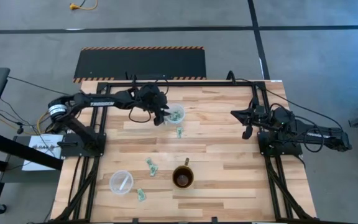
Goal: Pick and place items into bin
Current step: Put the stevia packet into the top transparent bin
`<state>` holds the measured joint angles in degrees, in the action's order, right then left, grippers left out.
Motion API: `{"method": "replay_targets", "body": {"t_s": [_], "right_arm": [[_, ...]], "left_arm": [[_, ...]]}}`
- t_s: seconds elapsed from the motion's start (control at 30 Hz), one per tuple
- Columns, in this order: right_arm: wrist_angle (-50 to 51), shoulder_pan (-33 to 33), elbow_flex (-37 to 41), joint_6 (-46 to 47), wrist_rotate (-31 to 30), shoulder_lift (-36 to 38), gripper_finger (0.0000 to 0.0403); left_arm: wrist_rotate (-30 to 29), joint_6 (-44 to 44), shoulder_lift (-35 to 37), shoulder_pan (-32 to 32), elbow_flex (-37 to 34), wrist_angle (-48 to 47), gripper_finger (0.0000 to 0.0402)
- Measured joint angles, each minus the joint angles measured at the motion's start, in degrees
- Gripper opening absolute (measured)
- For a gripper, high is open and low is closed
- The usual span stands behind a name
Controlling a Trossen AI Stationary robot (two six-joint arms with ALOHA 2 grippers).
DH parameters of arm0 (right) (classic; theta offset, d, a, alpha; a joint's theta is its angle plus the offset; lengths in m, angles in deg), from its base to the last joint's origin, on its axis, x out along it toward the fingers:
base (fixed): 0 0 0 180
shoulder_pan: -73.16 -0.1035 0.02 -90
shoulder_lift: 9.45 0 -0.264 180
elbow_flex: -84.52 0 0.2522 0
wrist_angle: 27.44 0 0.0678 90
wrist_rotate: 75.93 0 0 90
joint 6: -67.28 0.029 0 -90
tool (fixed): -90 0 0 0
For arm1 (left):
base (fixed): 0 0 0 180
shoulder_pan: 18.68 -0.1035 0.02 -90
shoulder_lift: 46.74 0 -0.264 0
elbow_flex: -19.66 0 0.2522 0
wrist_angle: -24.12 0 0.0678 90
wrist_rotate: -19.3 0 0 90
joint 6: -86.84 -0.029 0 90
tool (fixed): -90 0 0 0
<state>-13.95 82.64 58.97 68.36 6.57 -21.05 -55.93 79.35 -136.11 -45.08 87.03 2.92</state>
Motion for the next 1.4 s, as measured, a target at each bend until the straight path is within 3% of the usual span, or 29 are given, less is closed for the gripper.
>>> {"method": "replay_targets", "body": {"t_s": [0.23,0.47,0.77,1.1,1.4], "right_arm": [[0.0,0.0,0.0,0.0,0.0,0.0,0.0000],[0.0,0.0,0.0,0.0,0.0,0.0,0.0000],[0.0,0.0,0.0,0.0,0.0,0.0,0.0000],[0.0,0.0,0.0,0.0,0.0,0.0,0.0000],[0.1,0.0,0.0,0.0,0.0,0.0,0.0000]], "left_arm": [[-0.5,0.0,7.2,0.2,-0.8,-9.7,0.0167],[-2.3,-3.5,9.4,1.6,-7.4,-10.4,0.0167],[-11.7,-12.6,4.8,2.8,-14.5,3.1,0.0167],[-4.8,-15.9,-3.0,2.8,-14.9,10.1,0.0167],[-10.6,-16.2,-3.7,2.8,-14.9,10.1,0.0167]]}}
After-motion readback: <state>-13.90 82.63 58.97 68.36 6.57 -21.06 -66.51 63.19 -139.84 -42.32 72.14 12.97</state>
